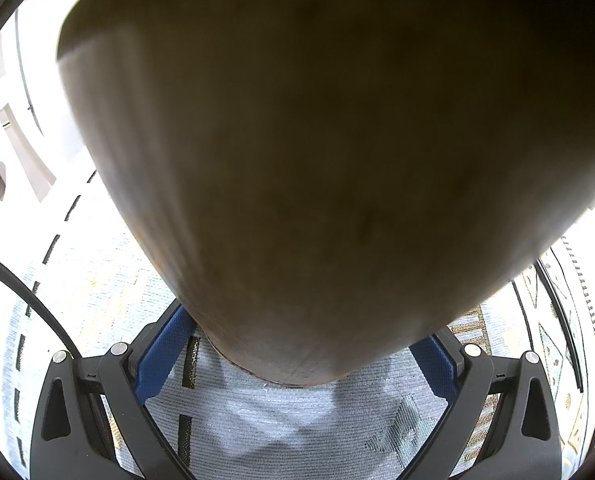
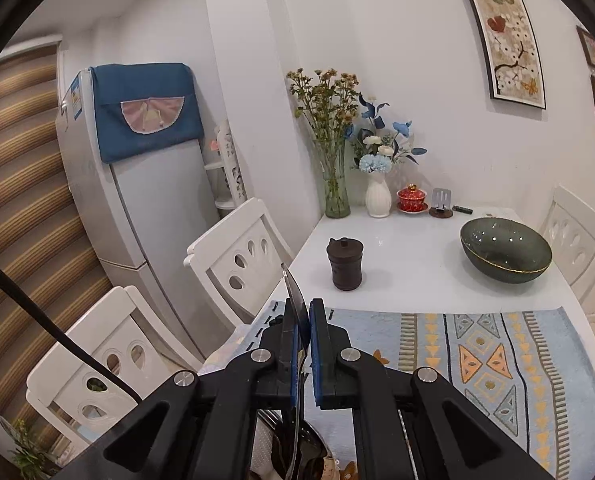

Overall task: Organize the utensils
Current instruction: 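Lift the spoon with the right tool and carry it over the cup, then open the right tool to drop the spoon into the cup while the left tool holds it, then move the open right tool down to the black chopsticks on the rug, then grasp the pair of black chopsticks with the right tool and lift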

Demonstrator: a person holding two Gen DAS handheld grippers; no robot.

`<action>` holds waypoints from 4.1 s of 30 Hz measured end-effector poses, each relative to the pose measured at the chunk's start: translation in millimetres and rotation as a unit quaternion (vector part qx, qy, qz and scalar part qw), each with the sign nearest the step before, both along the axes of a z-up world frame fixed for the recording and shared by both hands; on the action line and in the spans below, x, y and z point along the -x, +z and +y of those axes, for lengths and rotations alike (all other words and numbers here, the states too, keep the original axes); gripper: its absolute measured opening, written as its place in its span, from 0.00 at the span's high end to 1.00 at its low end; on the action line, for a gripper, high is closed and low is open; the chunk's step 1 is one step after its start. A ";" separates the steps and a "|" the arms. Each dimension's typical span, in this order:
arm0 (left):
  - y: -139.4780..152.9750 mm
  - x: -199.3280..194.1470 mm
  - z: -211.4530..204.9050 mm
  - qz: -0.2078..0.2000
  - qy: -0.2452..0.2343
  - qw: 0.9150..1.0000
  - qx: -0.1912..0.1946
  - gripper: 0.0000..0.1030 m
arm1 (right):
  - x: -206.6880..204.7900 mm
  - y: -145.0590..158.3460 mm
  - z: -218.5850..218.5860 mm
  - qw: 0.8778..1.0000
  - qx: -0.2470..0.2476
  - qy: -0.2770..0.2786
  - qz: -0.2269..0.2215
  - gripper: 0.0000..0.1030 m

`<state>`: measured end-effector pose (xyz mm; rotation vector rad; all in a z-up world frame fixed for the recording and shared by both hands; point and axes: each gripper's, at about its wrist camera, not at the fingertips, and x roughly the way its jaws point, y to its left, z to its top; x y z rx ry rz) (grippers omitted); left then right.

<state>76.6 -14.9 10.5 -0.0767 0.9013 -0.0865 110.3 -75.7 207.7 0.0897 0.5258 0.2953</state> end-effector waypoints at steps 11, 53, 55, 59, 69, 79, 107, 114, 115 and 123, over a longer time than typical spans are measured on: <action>-0.2 -0.1 -0.4 0.000 0.000 1.000 0.000 0.03 | 4.3 -5.3 0.6 1.000 0.010 0.011 0.020 0.95; -1.1 0.7 3.5 0.000 0.000 1.000 0.000 0.03 | 4.1 5.1 -192.5 0.976 -0.026 -0.116 0.182 0.61; -1.1 0.7 3.7 0.000 0.000 1.000 0.000 0.03 | -4.0 -31.3 -197.7 0.961 -0.007 -0.119 0.250 0.69; -1.1 0.7 3.7 0.000 0.000 1.000 0.000 0.03 | -10.1 -93.6 -208.9 0.935 0.001 -0.120 0.333 0.78; -1.1 0.7 4.0 0.000 0.000 1.000 0.001 0.03 | -40.4 -174.7 -220.2 0.900 0.034 -0.103 0.423 0.86; -1.1 0.7 4.2 0.000 0.000 1.000 0.001 0.03 | -45.8 -196.7 -215.8 0.891 0.091 -0.075 0.439 0.86; -1.1 0.7 4.4 0.000 0.000 1.000 0.001 0.03 | 6.0 -127.1 -192.4 0.932 0.134 -0.061 0.333 0.94; -1.1 0.7 4.4 0.000 0.000 1.000 0.001 0.03 | 27.6 -71.3 -189.1 0.971 0.038 -0.042 0.233 0.94; -1.1 0.7 4.1 0.000 0.000 1.000 0.001 0.03 | 31.2 -67.5 -187.3 0.973 0.034 -0.044 0.225 0.94; -1.0 0.7 4.5 0.000 0.000 1.000 0.001 0.03 | 53.3 -3.3 -178.5 0.990 -0.002 -0.032 0.136 0.94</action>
